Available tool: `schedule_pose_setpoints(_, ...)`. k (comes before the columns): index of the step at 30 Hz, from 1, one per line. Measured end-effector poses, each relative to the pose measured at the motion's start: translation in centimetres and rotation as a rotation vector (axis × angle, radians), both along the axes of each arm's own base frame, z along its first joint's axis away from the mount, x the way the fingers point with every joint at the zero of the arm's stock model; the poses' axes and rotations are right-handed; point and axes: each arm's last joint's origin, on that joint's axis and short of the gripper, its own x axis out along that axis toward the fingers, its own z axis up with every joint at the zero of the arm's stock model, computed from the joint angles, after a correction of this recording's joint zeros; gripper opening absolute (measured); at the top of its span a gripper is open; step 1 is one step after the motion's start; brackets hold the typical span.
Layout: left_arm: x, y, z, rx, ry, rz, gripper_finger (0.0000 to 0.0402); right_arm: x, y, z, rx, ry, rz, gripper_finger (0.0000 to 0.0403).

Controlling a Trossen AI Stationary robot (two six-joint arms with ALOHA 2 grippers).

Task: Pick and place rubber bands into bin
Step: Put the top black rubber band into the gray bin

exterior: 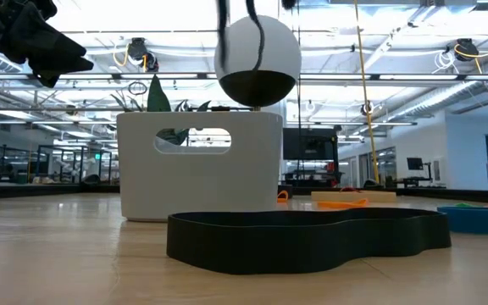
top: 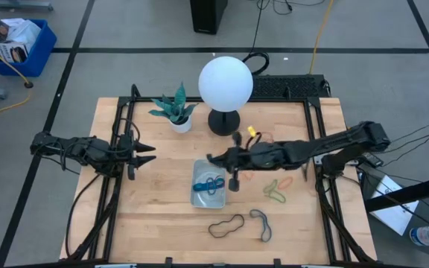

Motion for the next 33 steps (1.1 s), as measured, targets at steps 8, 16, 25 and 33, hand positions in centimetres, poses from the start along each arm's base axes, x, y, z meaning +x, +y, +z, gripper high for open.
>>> schedule_pose_setpoints(8,0.0,0.0,0.0,-0.002,0.004,0.000,0.0166,3.0,0.6,-5.4,-0.022,0.146,-0.003,0.0000)
schedule_pose_setpoints(16,0.0,0.0,-0.1,0.000,0.008,0.000,0.0166,4.9,1.0,-10.6,-0.046,0.284,0.000,0.0000)
schedule_pose_setpoints(25,-0.1,0.0,-0.2,-0.002,0.019,0.001,0.0166,5.5,1.2,-13.0,-0.060,0.350,-0.001,0.0000)
schedule_pose_setpoints(33,-0.1,0.0,-0.2,-0.005,0.019,0.001,0.0166,5.8,1.4,-15.1,-0.006,0.412,0.034,0.0003)
